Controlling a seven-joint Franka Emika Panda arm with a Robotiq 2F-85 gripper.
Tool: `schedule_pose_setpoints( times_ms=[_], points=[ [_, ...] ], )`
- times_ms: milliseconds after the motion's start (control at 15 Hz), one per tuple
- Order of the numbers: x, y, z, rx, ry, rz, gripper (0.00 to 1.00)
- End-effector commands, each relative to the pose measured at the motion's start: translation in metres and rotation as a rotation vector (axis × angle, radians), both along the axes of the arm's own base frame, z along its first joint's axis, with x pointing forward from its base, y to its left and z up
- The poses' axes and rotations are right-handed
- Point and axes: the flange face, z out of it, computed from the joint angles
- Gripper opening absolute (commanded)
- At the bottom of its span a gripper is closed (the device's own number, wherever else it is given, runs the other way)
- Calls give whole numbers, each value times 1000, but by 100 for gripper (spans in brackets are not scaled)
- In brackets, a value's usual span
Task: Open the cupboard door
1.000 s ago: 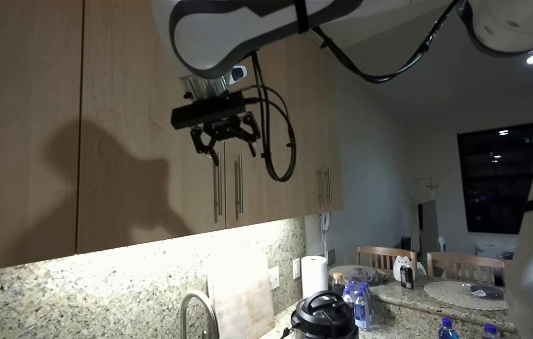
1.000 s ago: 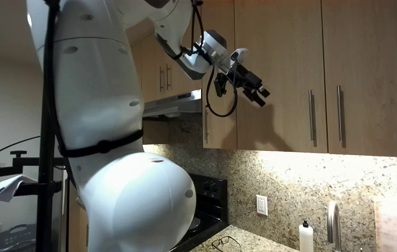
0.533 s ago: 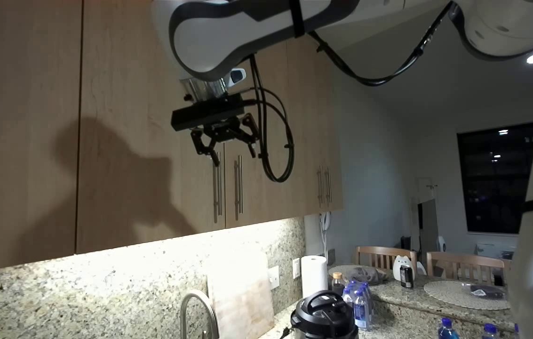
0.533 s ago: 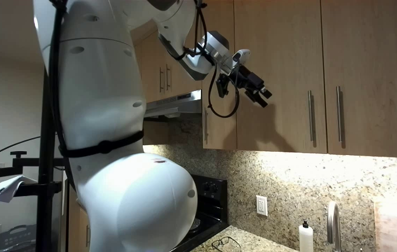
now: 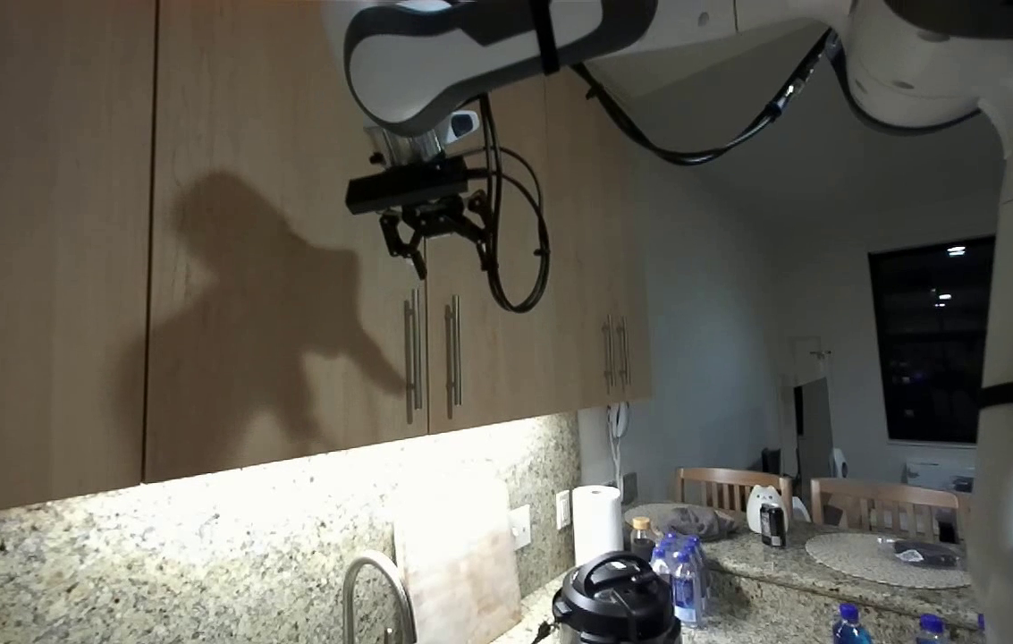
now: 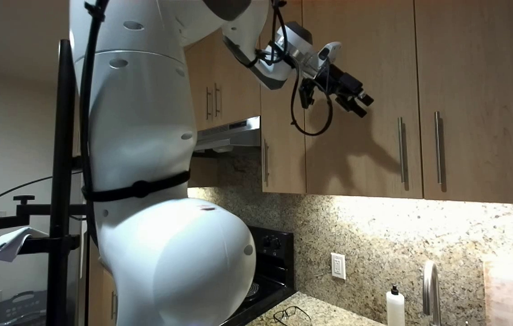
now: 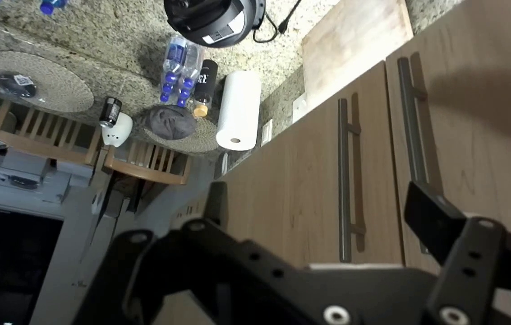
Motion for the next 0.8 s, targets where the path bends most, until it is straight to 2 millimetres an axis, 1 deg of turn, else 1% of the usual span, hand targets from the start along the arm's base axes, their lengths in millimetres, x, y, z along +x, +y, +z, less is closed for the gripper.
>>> schedule_pose_setpoints(
  times_ms=[0, 67, 200, 333, 533, 733],
  points=[
    [33, -1, 15, -40, -17, 2, 100],
    [42, 1, 17, -42, -34, -1, 100],
    [60, 7, 10, -61, -17, 10, 100],
    [77, 12, -10, -96, 7, 8, 100],
    [96, 13, -39, -127, 65, 0, 100],
    [110, 5, -65, -147, 110, -25, 100]
  ],
)
